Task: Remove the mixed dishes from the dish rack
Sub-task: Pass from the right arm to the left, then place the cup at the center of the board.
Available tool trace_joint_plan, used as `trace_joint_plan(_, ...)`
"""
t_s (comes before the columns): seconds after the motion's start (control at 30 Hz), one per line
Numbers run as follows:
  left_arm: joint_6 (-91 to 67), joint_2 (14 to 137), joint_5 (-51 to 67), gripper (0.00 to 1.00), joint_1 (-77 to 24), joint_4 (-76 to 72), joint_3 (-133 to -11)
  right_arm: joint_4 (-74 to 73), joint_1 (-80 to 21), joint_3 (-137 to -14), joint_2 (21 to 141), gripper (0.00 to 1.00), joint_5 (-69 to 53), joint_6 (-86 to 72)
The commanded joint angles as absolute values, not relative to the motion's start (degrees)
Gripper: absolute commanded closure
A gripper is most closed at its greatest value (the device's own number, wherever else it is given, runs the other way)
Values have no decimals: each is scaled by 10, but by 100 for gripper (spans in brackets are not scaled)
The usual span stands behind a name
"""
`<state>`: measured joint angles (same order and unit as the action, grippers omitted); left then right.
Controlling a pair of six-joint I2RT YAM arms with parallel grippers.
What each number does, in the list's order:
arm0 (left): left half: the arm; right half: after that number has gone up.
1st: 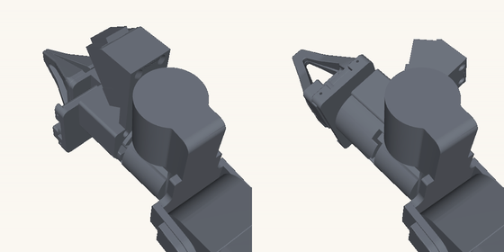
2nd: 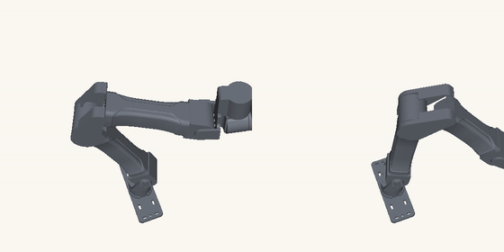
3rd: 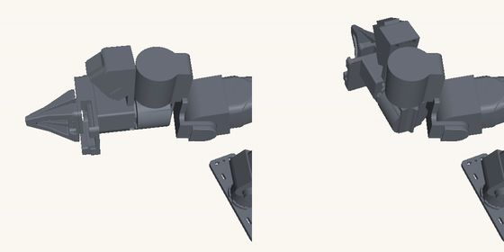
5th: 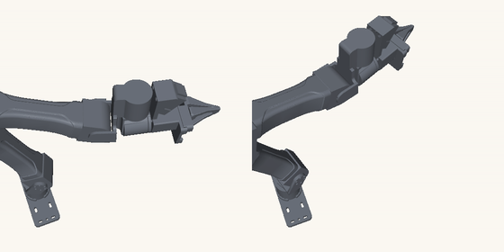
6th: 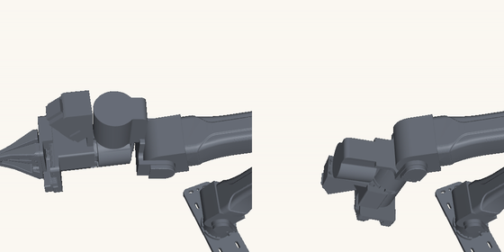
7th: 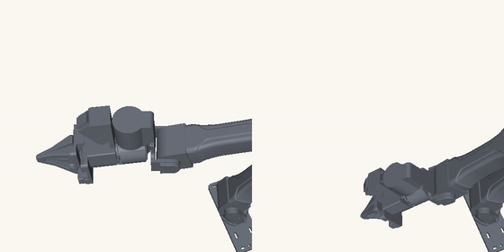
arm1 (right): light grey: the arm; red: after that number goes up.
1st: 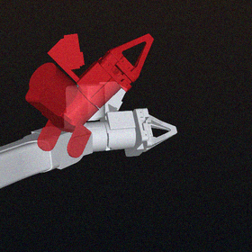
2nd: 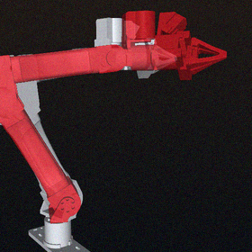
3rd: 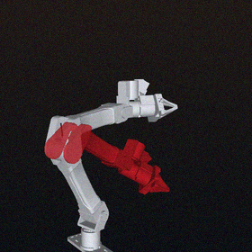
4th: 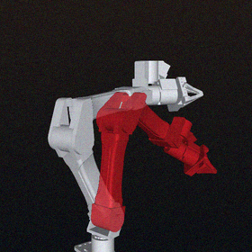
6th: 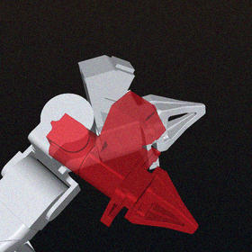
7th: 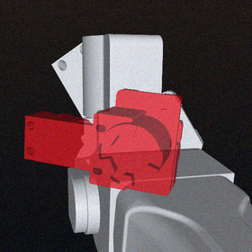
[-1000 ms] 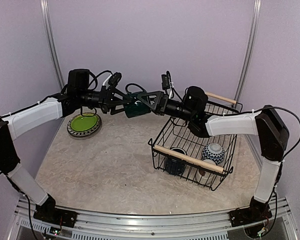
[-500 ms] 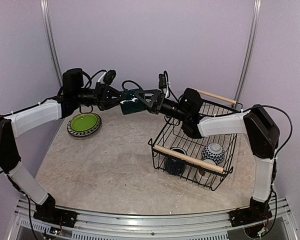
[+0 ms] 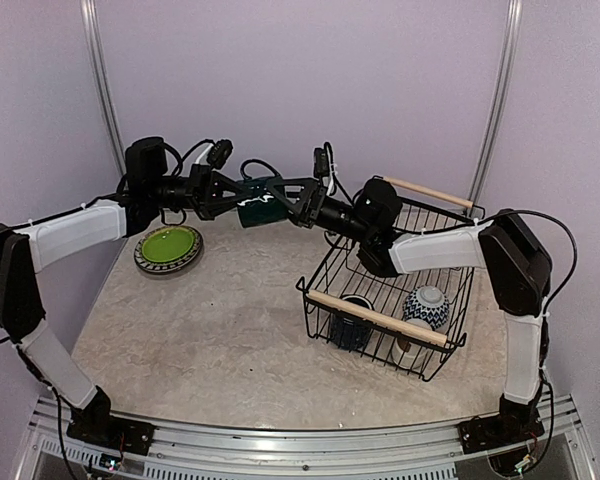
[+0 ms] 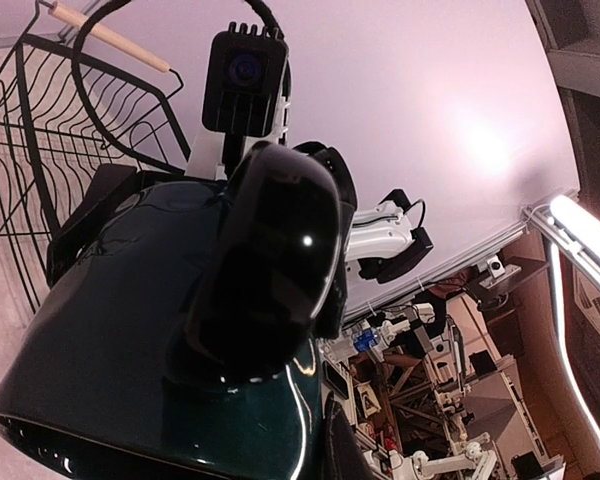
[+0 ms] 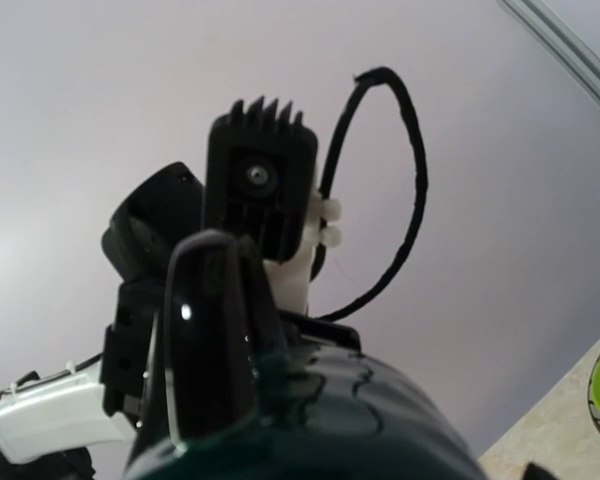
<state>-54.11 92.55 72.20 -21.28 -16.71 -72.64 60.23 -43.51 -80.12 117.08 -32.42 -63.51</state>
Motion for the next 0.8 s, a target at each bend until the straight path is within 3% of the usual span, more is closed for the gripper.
trace_joint_plan(0.0, -544, 926, 722, 100, -212, -167, -728, 609, -440, -802, 1154, 59, -305, -606)
trace_joint_plan(0.23, -544, 916, 722, 100, -200, -169, -726, 602, -414, -723, 1110, 1, -285, -601)
trace_joint_plan(0.53, -525, 919, 698, 100, -185, -135, -732, 551, -382, -679, 1059, 0, -299, -572)
trace_joint_plan(0.77, -330, 921, 371, 100, -190, 267, -838, 284, -375, -682, 973, 0, -233, -411)
